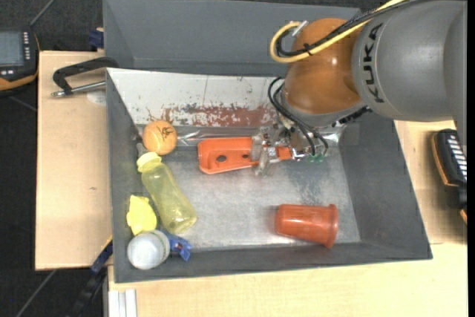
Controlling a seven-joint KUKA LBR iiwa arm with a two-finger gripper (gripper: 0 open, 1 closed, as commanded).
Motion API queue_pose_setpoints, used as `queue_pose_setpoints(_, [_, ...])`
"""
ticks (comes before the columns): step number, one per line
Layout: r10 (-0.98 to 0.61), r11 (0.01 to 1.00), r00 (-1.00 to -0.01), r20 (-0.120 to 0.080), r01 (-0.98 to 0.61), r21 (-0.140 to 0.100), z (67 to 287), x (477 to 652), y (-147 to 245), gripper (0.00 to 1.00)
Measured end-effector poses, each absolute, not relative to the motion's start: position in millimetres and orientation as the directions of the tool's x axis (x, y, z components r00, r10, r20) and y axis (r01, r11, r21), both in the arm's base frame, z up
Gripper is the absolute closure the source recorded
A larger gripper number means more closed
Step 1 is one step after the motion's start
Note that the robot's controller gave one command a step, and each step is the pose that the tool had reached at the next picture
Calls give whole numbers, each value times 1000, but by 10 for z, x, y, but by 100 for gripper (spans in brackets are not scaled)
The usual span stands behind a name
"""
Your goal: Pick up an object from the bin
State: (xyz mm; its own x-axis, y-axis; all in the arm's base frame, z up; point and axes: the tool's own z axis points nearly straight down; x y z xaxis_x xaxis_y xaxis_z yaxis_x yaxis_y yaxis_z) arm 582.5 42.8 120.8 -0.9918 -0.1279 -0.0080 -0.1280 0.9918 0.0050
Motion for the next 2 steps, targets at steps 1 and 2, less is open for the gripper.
queue_pose_setpoints(1, [-131,991,-991,-22,-131,4,1573,5906,426,100])
queue_pose_setpoints(2, [-99,995,-995,-7,-99,6,1969,5875,375,100])
